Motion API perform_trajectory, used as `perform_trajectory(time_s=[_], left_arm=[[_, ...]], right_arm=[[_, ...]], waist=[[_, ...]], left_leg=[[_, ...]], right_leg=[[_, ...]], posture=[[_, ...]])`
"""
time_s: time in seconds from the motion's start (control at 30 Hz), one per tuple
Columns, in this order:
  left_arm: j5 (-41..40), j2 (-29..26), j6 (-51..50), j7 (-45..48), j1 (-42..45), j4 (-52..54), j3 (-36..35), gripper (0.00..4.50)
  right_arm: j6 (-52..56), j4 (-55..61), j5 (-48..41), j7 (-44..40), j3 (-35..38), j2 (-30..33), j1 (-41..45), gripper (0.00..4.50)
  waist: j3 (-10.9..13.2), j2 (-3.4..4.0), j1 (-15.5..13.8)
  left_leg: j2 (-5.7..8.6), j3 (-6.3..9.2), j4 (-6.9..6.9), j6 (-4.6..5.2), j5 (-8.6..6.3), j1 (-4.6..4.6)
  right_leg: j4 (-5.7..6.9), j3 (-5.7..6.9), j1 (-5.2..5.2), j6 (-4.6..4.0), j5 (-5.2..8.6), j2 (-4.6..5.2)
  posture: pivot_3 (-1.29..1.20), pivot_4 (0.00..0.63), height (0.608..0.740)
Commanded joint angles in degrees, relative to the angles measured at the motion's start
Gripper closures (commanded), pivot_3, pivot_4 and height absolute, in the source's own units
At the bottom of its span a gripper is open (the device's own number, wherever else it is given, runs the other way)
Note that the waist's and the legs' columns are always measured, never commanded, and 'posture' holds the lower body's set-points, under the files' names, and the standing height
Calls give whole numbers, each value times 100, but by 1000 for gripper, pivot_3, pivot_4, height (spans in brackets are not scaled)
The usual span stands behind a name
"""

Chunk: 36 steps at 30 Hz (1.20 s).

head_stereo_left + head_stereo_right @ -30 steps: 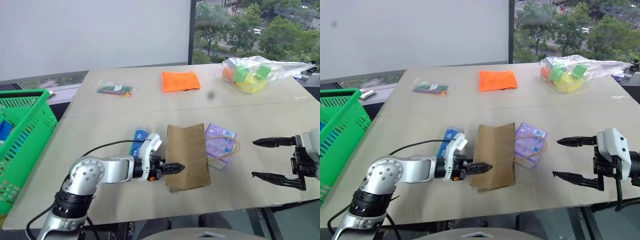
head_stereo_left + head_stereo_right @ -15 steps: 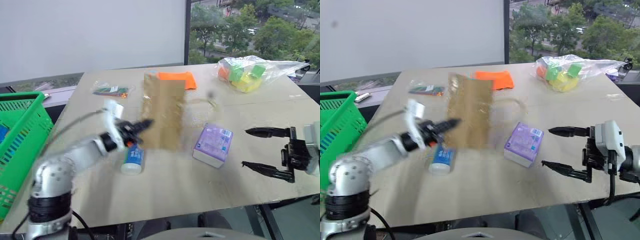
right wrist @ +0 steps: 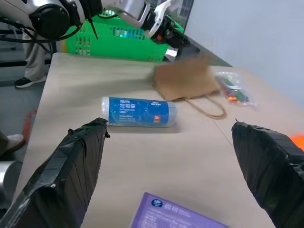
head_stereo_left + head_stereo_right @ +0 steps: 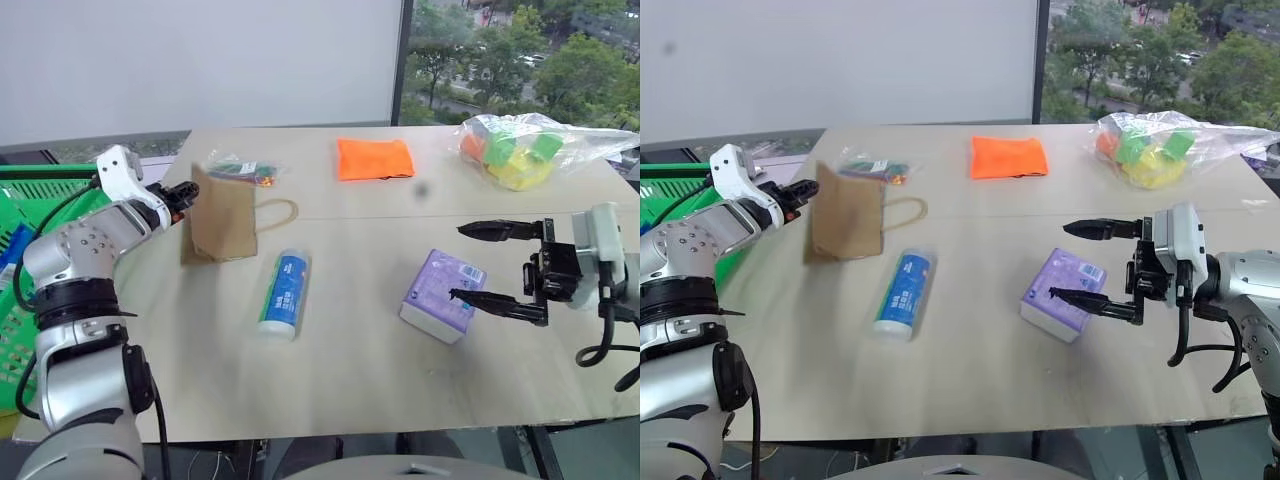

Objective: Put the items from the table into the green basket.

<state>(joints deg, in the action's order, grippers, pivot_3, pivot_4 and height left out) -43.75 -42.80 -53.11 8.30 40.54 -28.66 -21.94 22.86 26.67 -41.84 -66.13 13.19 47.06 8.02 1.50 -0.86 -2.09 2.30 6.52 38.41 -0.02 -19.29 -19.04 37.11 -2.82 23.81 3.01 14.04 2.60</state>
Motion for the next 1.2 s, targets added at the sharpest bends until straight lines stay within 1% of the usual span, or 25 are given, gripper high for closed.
perform_trajectory(time_s=[0.03,0.1,0.13,0.2,0.23,0.3,0.37,0.5,0.53,0.6,0.63,0.7,0.8,0.83,0.87,0.9,0.97,1.0,1.07,1.1,1.17,1.2], left_arm=[[-828,-182,-1147,416,-508,1398,-470,1384],[-1910,21,-2295,295,-993,2199,-1051,1384],[-2224,37,-2719,286,-1371,2737,-1077,1384],[-2491,15,-3334,143,-1970,3642,-941,1384],[-2452,48,-3517,-96,-2127,4003,-881,1384],[-2553,295,-3837,-438,-2113,4103,-974,1384],[-2864,537,-3932,-610,-2030,4016,-1026,1384],[-2990,782,-3939,-1242,-2022,4043,-733,1384],[-3027,813,-3939,-1401,-2059,4050,-557,1384],[-2915,1025,-3939,-1777,-2043,3964,-376,1384],[-2523,1129,-3932,-1882,-2032,3972,-174,1384],[-2043,1457,-3918,-2097,-1969,3793,-14,1384],[-1476,1573,-3848,-2105,-2009,3668,424,1384],[-1353,1612,-3874,-2080,-2033,3636,511,1611],[-1233,1681,-3900,-2141,-2050,3608,503,1923],[-1176,1744,-3927,-2170,-2055,3569,454,2136],[-1126,1734,-3939,-2022,-2081,3637,510,2755],[-1095,1741,-3903,-1926,-2090,3683,517,2917],[-1071,1789,-3816,-1750,-2096,3830,471,2946],[-1092,1871,-3762,-1693,-2097,3900,358,2946],[-1136,1989,-3646,-1591,-2081,4083,53,2946],[-1193,1929,-3553,-1462,-2093,4246,-99,2946]], right_arm=[[148,281,-173,124,204,182,63,0],[205,289,-193,73,348,313,-36,0],[218,255,-174,22,417,398,-91,0],[271,95,-188,-75,495,562,-75,0],[318,-53,-222,-133,491,648,28,0],[418,-341,-315,-262,427,755,279,0],[435,-559,-302,-466,312,851,491,0],[489,-831,-373,-838,127,879,895,0],[465,-873,-351,-923,82,869,941,0],[412,-936,-284,-1048,-7,842,1012,0],[380,-956,-265,-1074,-29,800,1024,0],[293,-963,-224,-1109,-56,727,996,0],[205,-947,-171,-1147,-63,664,917,0],[191,-917,-175,-1157,-36,653,871,0],[177,-886,-184,-1169,-1,650,821,0],[158,-859,-183,-1174,19,644,776,0],[115,-827,-184,-1170,38,621,693,0],[91,-828,-175,-1162,26,604,672,0],[47,-843,-157,-1149,-9,577,651,0],[35,-851,-153,-1148,-26,563,651,0],[27,-864,-159,-1142,-67,535,690,0],[35,-876,-167,-1128,-97,514,737,0]], waist=[[1,0,83],[0,0,145],[0,0,163],[0,-1,194],[2,-3,195],[5,-3,132],[5,-4,101],[5,-4,80],[4,-4,81],[4,-6,83],[0,-3,78],[-1,-1,62],[-14,6,-8],[-33,24,-27],[-55,40,-35],[-78,58,-41],[-100,80,-39],[-104,86,-32],[-93,87,-5],[-90,93,6],[-88,99,19],[-87,102,21]], left_leg=[[-1,-1,0,0,0,-2],[0,-3,-1,1,0,-6],[-1,-2,2,2,-1,-7],[0,-4,4,2,-1,-4],[1,-3,5,2,-1,-1],[2,-3,13,2,-1,15],[5,4,14,4,0,35],[6,23,16,-11,12,42],[4,24,17,-29,22,44],[3,23,19,-35,25,43],[4,23,20,-36,25,39],[7,21,24,-36,25,37],[9,21,23,-36,25,32],[9,21,23,-36,25,32],[9,21,22,-36,25,33],[9,21,22,-36,25,34],[10,21,21,-35,25,47],[10,21,20,-35,25,55],[22,9,3,-32,24,95],[27,5,-6,-12,12,126],[24,0,-12,-7,9,146],[23,4,-9,-10,11,145]], right_leg=[[0,-2,1,0,0,2],[3,-4,6,1,0,14],[4,-4,6,1,1,16],[12,-13,4,2,0,20],[19,-19,3,2,0,20],[45,-21,-5,2,1,18],[65,-2,-18,-1,1,13],[76,21,-28,-12,-5,4],[76,21,-29,-14,-6,4],[77,19,-29,-14,-7,5],[77,20,-27,-15,-7,7],[73,19,-26,-14,-7,13],[65,20,-24,-14,-7,15],[65,20,-24,-14,-7,15],[64,20,-25,-14,-7,16],[65,20,-26,-14,-7,16],[66,20,-41,-15,-6,15],[67,20,-49,-15,-6,13],[65,11,-81,-14,-2,-1],[62,5,-119,-13,0,-16],[54,-2,-159,-10,25,-28],[54,-1,-160,-11,25,-29]], posture=[[31,0,740],[29,0,740],[29,0,740],[34,0,740],[36,0,740],[40,0,740],[42,0,740],[45,0,740],[48,0,740],[47,0,740],[50,0,740],[48,0,740],[42,0,740],[31,0,740],[31,0,740],[24,0,740],[31,0,740],[32,0,740],[32,0,740],[32,0,740],[32,0,740],[32,0,740]])
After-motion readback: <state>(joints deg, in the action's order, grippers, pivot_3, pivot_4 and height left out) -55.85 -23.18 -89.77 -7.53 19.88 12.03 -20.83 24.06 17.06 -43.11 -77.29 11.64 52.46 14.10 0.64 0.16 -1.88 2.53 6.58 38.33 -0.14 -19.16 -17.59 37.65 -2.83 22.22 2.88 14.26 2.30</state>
